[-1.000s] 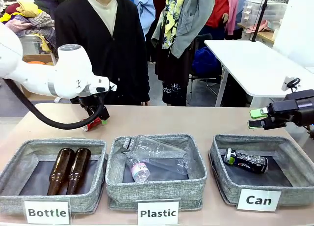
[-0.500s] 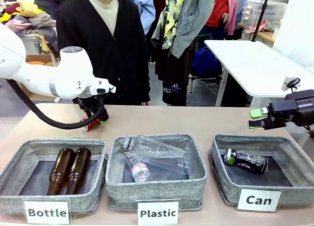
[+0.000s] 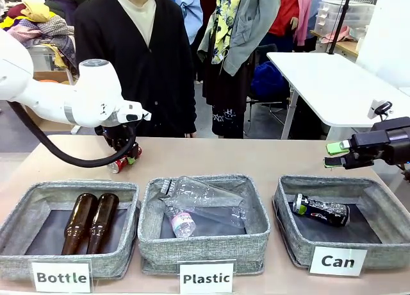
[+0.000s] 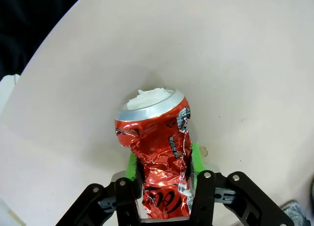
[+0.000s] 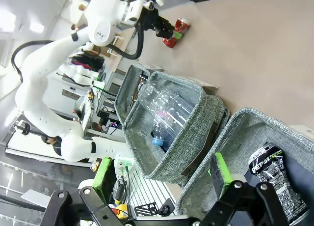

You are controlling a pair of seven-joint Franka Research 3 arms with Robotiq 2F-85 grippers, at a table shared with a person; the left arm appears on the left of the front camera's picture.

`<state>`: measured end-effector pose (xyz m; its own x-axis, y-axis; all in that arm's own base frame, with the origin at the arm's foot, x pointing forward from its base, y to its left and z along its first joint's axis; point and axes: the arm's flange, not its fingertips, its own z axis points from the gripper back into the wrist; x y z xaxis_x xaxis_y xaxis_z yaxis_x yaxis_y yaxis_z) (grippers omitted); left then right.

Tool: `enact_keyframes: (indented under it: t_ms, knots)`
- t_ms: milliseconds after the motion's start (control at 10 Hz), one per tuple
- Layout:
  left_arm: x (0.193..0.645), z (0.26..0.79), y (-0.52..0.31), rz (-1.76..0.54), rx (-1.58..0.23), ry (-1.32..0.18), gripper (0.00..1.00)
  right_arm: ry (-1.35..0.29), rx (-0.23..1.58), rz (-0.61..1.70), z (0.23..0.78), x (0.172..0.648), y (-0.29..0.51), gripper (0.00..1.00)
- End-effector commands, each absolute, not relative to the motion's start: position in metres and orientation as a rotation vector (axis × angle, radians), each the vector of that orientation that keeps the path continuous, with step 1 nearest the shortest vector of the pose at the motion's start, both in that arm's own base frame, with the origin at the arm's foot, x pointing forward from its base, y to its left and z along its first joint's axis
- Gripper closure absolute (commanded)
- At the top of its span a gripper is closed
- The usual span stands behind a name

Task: Sort the can waste into the basket.
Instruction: Pick up the can waste from the table and place it in the right Fabric basket.

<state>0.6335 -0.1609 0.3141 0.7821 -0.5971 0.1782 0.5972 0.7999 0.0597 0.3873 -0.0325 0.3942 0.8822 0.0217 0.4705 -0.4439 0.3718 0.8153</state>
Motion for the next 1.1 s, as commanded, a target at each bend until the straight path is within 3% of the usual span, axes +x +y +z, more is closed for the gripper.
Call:
enact_keyframes:
  t_ms: [0,100,300,500,700,1000]
  knots:
    - [0.634,0.314,-0.16,-0.627,-0.001,-0.183,0.95,-0.442,1.163,0.323,0.393,0.386,-0.031,0.0]
    - [0.633,0.315,-0.16,-0.624,0.0,-0.184,1.0,-0.442,1.163,0.323,0.393,0.386,-0.031,0.0]
    - [0.63,0.325,-0.151,-0.606,0.006,-0.197,1.0,-0.442,1.163,0.323,0.393,0.386,-0.031,0.0]
    - [0.608,0.37,-0.127,-0.595,-0.023,-0.224,1.0,-0.442,1.163,0.323,0.393,0.386,-0.031,0.0]
    - [0.546,0.442,-0.094,-0.686,-0.082,-0.342,1.0,-0.442,1.163,0.323,0.393,0.386,-0.031,0.0]
    - [0.447,0.48,-0.073,-0.982,-0.156,-0.385,1.0,-0.442,1.163,0.323,0.393,0.386,-0.031,0.0]
